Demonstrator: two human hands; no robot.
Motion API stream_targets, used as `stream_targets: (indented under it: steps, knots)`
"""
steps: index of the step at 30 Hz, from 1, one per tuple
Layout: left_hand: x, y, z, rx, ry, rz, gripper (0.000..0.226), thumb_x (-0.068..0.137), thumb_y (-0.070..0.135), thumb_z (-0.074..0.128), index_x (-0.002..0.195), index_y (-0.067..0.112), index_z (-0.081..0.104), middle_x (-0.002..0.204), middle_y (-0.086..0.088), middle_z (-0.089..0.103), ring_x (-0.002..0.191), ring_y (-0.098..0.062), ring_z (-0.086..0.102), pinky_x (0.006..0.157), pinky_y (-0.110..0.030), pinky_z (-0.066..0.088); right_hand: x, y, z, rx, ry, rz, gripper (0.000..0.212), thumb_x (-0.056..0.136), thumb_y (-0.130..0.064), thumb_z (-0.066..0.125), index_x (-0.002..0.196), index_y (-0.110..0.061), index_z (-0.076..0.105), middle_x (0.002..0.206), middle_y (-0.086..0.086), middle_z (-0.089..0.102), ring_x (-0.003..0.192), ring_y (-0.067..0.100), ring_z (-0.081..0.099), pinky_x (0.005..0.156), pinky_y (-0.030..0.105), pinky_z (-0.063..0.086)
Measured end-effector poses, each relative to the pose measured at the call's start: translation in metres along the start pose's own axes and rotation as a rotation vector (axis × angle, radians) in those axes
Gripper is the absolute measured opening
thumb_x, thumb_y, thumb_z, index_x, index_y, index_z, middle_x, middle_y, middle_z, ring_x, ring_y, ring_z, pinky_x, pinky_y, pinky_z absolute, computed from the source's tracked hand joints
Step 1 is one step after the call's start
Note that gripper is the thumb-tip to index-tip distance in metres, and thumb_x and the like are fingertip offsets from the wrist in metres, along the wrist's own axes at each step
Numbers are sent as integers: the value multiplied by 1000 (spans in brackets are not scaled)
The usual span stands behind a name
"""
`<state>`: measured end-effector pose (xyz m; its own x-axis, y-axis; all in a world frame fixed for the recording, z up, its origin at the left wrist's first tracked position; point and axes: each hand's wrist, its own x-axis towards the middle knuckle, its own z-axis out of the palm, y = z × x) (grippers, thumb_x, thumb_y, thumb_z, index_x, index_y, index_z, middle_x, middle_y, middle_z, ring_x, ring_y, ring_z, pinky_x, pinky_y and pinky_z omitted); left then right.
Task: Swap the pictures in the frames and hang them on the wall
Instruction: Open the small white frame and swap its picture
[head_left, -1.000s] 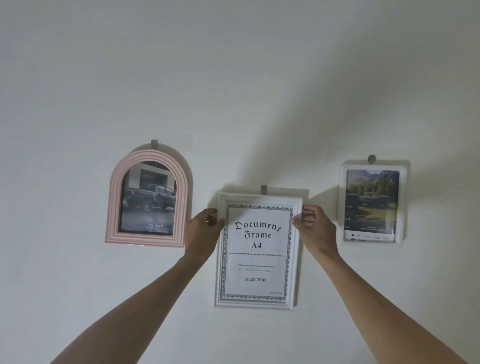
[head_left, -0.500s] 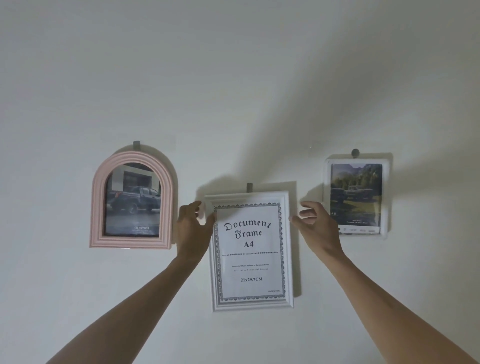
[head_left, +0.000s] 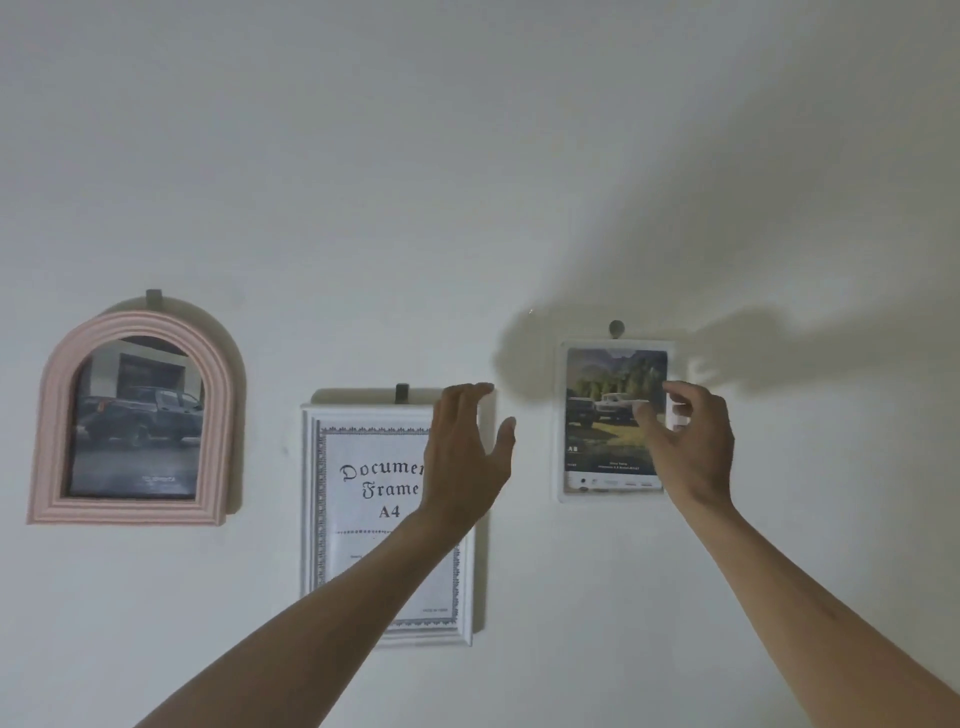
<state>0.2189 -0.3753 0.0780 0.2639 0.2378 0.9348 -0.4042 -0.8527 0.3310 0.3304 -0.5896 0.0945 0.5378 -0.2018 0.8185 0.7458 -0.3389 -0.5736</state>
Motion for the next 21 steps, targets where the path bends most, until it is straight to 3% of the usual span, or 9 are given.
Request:
stream_targets:
  steps: [4,7,12,16,19,21]
  knots:
    - [7,25,46,-41,-177,-170,45,91,30,64,130,17,48,118,4,51,101,-10,51,88,-30,48,24,24,-25,19,-100,177,55,86,-35,74,132,-16,52,133,5,58,114,25,59,93,33,47]
    - [14,32,69,-70,-228,-338,51,90,30,64,134,11,46,123,-3,52,110,-14,51,92,-26,43,33,37,-36,47,-245,271,62,87,-40,72,139,-20,46,130,4,61,108,22,61,89,31,48]
    - [17,35,88,-44,-233,-492,47,86,27,70,125,10,52,108,-1,60,102,-19,58,94,-34,49,34,49,-37,80,-390,286,61,89,-33,72,142,-23,45,112,0,63,97,17,57,77,26,41]
    - [13,36,97,-68,-236,-538,25,78,14,71,101,8,61,94,-10,68,89,-27,65,84,-44,55,33,59,-33,95,-395,195,45,91,-18,69,135,-20,55,102,-3,64,90,14,61,65,9,39]
    - [15,40,94,-113,-213,-560,12,79,4,66,91,6,64,90,-16,68,89,-33,65,83,-45,56,34,63,-35,132,-391,182,42,92,-16,68,132,-23,58,103,-3,66,91,15,63,66,12,41]
    - [15,43,89,-161,-206,-576,18,82,0,64,93,14,66,83,-7,66,84,-29,66,80,-38,56,33,63,-36,157,-390,171,41,91,-16,69,130,-25,59,103,-4,66,88,12,64,68,16,46]
